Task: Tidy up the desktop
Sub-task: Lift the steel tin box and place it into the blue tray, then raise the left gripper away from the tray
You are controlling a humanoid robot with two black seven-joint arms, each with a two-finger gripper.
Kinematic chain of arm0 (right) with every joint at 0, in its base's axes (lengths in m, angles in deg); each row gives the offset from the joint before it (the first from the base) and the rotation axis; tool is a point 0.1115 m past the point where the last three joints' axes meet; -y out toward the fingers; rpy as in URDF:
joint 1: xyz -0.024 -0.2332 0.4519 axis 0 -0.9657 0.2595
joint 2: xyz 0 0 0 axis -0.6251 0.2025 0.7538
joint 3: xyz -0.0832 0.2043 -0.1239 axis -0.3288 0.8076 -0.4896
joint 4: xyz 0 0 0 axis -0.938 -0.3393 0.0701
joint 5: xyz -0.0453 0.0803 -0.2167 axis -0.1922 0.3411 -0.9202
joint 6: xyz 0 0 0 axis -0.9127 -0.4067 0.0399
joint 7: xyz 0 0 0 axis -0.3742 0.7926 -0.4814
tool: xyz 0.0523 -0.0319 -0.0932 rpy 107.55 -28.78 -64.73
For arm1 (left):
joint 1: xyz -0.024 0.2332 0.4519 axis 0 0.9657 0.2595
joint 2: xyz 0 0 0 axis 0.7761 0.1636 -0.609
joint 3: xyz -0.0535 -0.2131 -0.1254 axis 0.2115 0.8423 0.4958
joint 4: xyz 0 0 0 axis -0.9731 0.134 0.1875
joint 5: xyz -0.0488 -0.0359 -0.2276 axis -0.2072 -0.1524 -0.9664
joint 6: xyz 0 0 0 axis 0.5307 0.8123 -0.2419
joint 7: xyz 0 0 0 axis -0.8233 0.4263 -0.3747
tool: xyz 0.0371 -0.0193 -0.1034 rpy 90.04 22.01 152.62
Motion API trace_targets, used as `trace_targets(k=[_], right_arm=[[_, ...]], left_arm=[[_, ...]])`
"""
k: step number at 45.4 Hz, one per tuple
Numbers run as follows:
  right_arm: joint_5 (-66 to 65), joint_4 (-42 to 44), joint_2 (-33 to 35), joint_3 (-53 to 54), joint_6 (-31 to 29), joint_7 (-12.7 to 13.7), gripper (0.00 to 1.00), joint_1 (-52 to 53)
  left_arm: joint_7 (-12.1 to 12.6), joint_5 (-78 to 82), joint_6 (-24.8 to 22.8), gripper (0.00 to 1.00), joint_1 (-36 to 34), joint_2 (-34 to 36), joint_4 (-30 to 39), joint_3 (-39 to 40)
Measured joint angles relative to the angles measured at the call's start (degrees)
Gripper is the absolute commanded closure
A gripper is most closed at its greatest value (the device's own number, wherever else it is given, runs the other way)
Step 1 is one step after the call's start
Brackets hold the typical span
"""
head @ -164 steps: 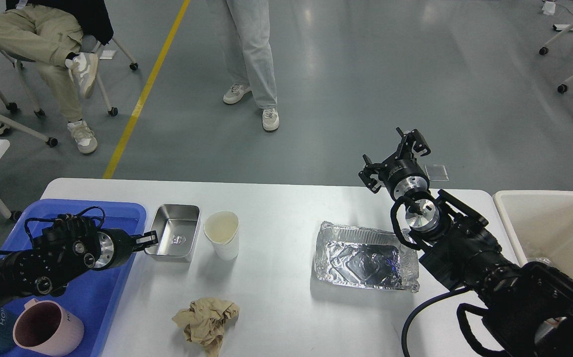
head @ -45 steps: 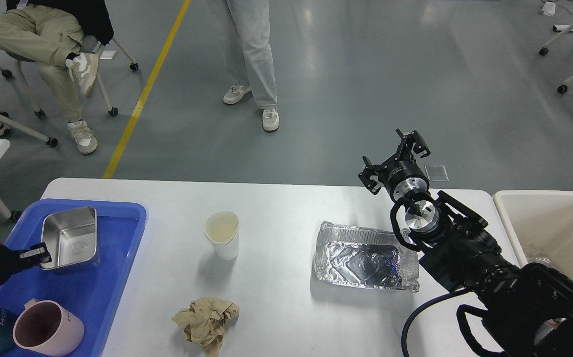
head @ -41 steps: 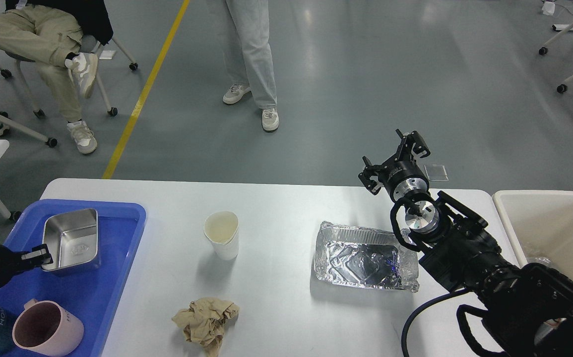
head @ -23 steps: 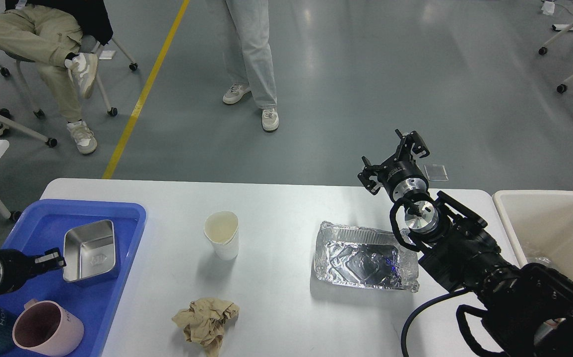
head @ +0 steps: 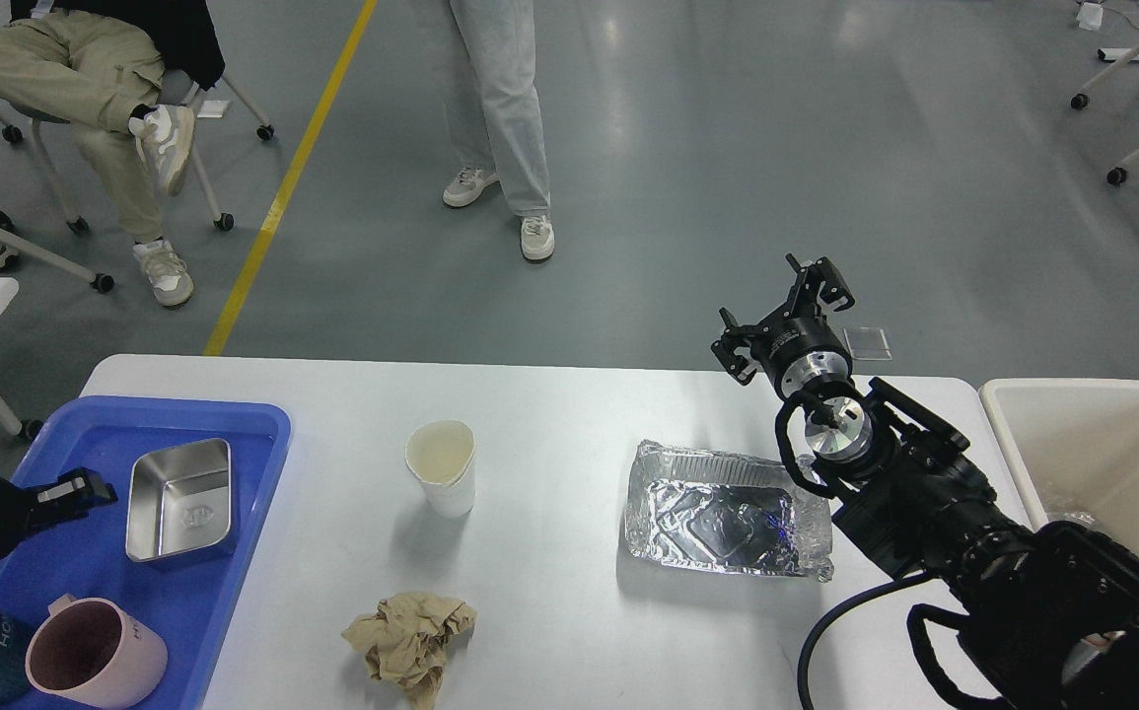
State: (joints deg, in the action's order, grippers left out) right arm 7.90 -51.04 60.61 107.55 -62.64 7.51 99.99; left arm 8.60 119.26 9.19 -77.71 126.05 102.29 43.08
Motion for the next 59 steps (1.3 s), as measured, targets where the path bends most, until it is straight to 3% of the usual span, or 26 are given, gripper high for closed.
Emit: trace_targets(k=[3, 7, 16, 33, 43, 55, 59], right_arm=[[0.0, 0.04, 0.0, 0.0, 0.0, 0.0, 0.0, 0.0], [0.0, 0.05, -0.04, 0.02, 0.0, 0.0, 0.0, 0.0], [0.0, 0.06, -0.12, 0.03, 0.07, 0.0, 0.0, 0.33], [0.0, -0.03, -0.13, -0.04, 0.09, 0.0, 0.0, 1.07], [0.0, -0.07, 0.43, 0.04, -0.19, 0.0, 0.0, 1.14], [0.0, -1.15, 2.7, 0.1, -5.01, -0.02, 0.0, 1.15], [-0.01, -1.31, 3.59, 0.12, -5.58, -1.65, 0.0, 1.16]], left_arm=[[-1.18, -0.02, -0.02, 0.22, -0.12, 1.69, 2.02, 2.17], [-1.86, -0.03, -0.02, 0.19, -0.42, 4.11, 5.53, 6.94], [-0.19, 0.02, 1.07, 0.18, -1.72, 4.6, 9.72, 16.88], [1.52, -1.17, 10.82, 0.13, -3.53, -8.75, 9.03, 37.94], [-1.18, -21.92, 11.2, 0.05, -2.67, -18.74, 0.36, 43.55], [-2.55, -42.3, 8.34, 0.04, -1.38, -22.29, -8.59, 44.67], [-2.65, -46.39, 7.6, 0.03, -0.44, -24.46, -10.33, 47.27]])
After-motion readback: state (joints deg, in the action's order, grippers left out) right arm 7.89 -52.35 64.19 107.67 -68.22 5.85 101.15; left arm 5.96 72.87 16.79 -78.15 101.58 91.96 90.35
